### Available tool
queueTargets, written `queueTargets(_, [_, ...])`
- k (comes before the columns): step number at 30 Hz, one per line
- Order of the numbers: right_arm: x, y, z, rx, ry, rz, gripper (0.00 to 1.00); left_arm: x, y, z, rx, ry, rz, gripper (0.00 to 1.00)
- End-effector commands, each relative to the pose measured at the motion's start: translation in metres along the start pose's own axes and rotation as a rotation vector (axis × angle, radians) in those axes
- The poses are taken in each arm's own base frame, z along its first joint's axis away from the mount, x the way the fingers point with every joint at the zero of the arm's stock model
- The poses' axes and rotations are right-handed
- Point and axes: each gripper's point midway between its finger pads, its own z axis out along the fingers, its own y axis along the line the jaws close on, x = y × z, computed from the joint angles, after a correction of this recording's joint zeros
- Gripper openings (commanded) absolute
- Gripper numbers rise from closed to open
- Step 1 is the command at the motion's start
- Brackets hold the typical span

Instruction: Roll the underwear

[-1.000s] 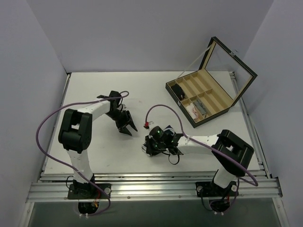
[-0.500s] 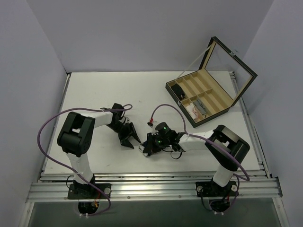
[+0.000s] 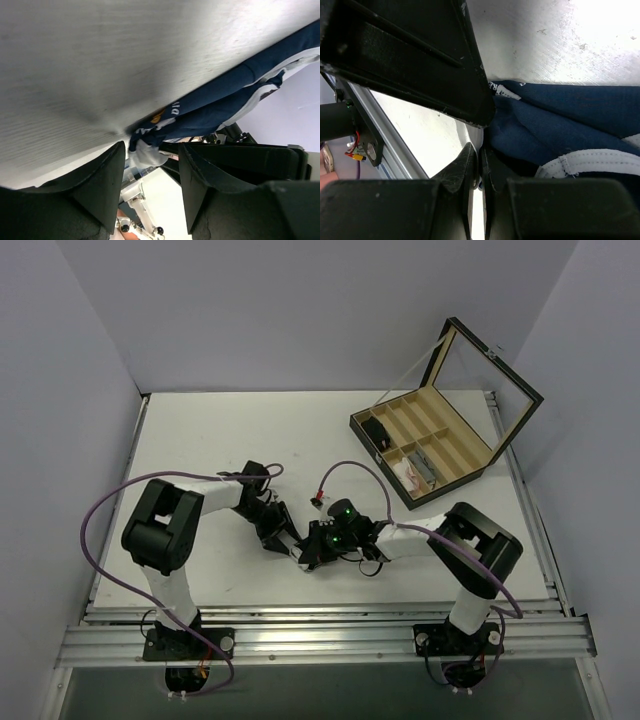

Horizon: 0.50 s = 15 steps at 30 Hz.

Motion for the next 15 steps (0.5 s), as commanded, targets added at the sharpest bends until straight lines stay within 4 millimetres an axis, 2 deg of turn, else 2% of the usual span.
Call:
queueTargets(1, [0.0061, -0.0095, 0.0038, 0.027, 0.019, 0.014, 0.00, -0.0051, -0.0222, -0.0031, 0.037, -0.009, 0.037, 0.54])
queueTargets(7, [0.0074, -0.0105, 0.0043, 0.033, 0.017, 0.021, 0.00, -0.0045, -0.0223, 0.0000, 0.021, 0.010, 0.026, 0.49])
queueTargets(8, [0.0079, -0.0106, 0.0044, 0.036, 0.020, 0.019, 0.00, -0.0049, -0.0218, 0.0010, 0.017, 0.013, 0.019, 0.44])
queueTargets(11, [0.0066, -0.0092, 0.0063, 0.045, 0.023, 0.005, 0.01, -0.0055, -0.0212, 0.0023, 0.006, 0.018, 0.013, 0.38])
queueTargets(12, [0.0056, -0.0080, 0.0064, 0.044, 0.021, 0.002, 0.01, -0.0056, -0.0205, 0.0023, -0.001, 0.020, 0.009, 0.31])
queueTargets(15, [0.0032, -0.0048, 0.0072, 0.043, 0.016, -0.006, 0.02, -0.0076, -0.0220, 0.0037, -0.011, 0.026, 0.003, 0.21])
